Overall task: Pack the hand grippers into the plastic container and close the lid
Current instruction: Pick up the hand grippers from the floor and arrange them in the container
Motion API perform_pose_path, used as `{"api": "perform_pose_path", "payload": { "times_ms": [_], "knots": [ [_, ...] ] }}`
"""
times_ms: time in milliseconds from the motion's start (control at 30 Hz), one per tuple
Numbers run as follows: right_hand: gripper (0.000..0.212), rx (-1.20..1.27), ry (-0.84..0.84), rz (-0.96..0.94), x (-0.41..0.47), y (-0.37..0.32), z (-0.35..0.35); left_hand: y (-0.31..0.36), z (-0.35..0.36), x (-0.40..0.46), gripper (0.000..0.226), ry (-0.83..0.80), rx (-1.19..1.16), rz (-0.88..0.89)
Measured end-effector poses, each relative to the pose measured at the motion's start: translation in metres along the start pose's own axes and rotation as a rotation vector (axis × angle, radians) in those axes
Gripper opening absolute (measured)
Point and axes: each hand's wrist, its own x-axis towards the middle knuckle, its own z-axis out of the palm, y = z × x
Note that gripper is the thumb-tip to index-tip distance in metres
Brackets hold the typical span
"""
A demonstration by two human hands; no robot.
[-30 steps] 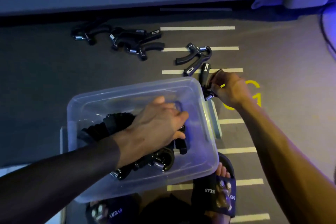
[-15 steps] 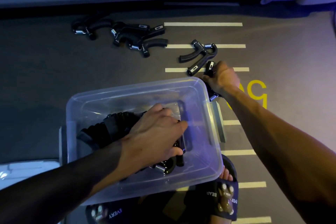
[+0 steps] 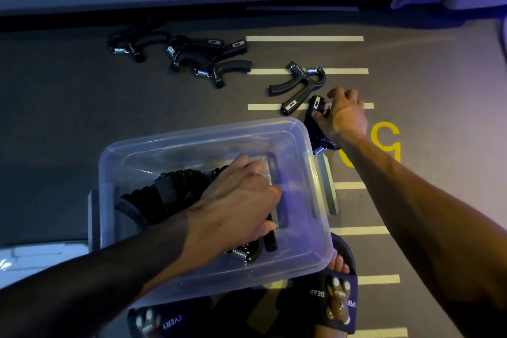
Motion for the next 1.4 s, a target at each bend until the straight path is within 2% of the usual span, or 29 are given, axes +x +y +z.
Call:
{"api": "perform_pose_path", "payload": {
  "times_ms": [133,333,667,833,933,1400],
  "knots": [
    [0.058,0.001,-0.136,0.024,0.005,0.012,0.0,-0.001,0.0,0.001,0.049,-0.009,-0.013,-0.01],
    [0.061,0.009,-0.197,-0.065,0.012,0.017,0.002,-0.001,0.001,-0.001,0.055,-0.014,-0.015,-0.014],
    [0.052,0.148,-0.216,-0.161,0.01,0.014,0.01,-0.003,0.006,-0.001,0.054,0.021,-0.052,-0.021],
    [0.067,0.156,-0.247,-0.221,0.009,0.011,0.012,-0.004,0.008,-0.002,0.052,0.019,-0.086,-0.03],
    [0.066,0.043,-0.278,-0.27,0.013,0.012,0.014,-0.004,0.009,-0.002,0.05,0.025,-0.105,-0.033],
    [0.042,0.37,-0.332,-0.121,-0.011,0.024,-0.006,-0.003,0.013,-0.006,0.049,0.023,-0.143,-0.053]
  ]
}}
